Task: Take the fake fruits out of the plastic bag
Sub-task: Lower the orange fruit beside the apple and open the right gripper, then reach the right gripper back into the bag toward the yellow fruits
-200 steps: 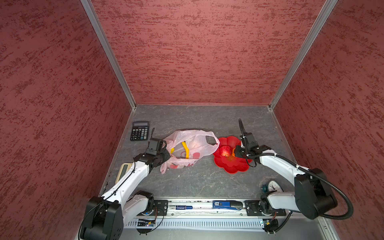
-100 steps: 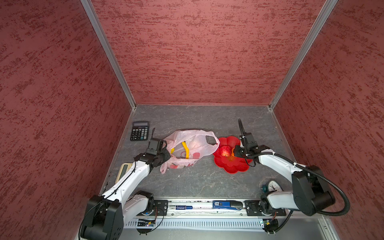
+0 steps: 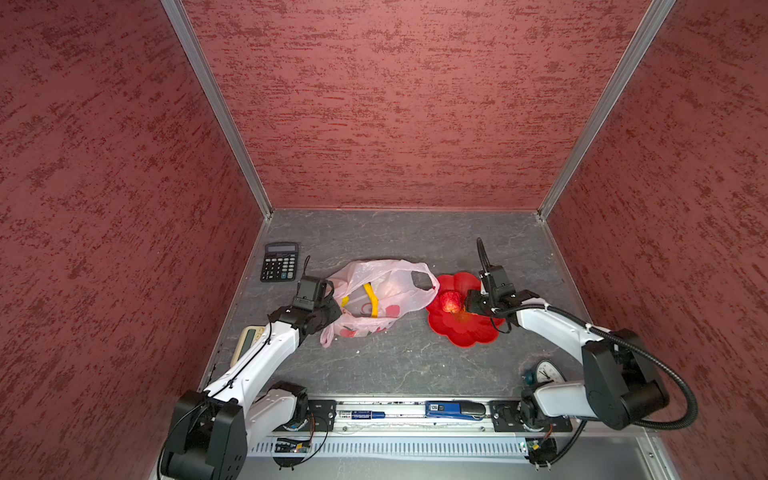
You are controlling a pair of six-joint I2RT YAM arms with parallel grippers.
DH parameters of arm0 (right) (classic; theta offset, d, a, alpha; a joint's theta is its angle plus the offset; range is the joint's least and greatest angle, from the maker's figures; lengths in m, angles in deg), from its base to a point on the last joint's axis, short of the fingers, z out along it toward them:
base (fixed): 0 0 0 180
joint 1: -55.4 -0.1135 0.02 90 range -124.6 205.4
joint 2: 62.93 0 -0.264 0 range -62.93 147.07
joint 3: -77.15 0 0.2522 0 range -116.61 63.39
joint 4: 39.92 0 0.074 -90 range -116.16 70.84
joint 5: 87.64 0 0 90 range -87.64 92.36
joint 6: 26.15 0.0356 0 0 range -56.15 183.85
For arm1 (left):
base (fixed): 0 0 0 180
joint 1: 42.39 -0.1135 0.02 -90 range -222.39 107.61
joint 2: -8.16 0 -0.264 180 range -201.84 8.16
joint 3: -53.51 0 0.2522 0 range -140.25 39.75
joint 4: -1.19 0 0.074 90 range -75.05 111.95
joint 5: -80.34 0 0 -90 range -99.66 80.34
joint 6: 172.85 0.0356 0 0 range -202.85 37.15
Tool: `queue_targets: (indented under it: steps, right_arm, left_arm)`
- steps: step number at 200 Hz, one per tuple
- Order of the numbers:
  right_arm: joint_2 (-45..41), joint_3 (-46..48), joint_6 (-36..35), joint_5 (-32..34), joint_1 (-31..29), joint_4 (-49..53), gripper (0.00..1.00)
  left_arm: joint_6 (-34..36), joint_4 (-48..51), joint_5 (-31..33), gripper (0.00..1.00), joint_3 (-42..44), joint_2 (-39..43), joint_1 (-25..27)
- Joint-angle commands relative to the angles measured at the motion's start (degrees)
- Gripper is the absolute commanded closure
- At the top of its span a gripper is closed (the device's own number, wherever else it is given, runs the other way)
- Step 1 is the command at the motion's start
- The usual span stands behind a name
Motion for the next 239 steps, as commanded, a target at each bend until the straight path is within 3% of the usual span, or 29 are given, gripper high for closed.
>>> queue_targets:
  steps: [1,71,98,131,172,239]
  right_arm:
    - [-1.10,-0.39,-0.57,0.46,0.37,1.04,0.33]
    - [-6.68,-5.36,-3.50,8.07,0.37,10.15,0.30]
    - [-10.42,-8.48,-3.99,5.84,-0.06,11.95,0.35]
    - [-11.62,-13.64,-1.38,6.63,-6.83,11.89,0.41]
    - [-3.19,-21.69,1.04,6.49,-21.12,6.30,0.44]
    - [20.25,-35.32,1.89,-4.48,-35.21,-6.83,0.47]
  left_arm:
    - [-0.27,-0.78,-0.48,0.75,-0.82,-0.22,0.30]
    - [-0.10,-1.71,-0.68,0.75,-0.89,-0.82,0.27]
    - [0.03,-2.03,-0.92,0.75,-0.91,-1.15,0.30]
    - [-0.05,-2.53,-1.18,0.75,-0.55,-1.08,0.30]
    - [-0.36,-3.83,-2.06,0.75,0.42,-1.09,0.54]
    - [-1.64,0.80,2.09,0.88,1.67,3.06,1.35]
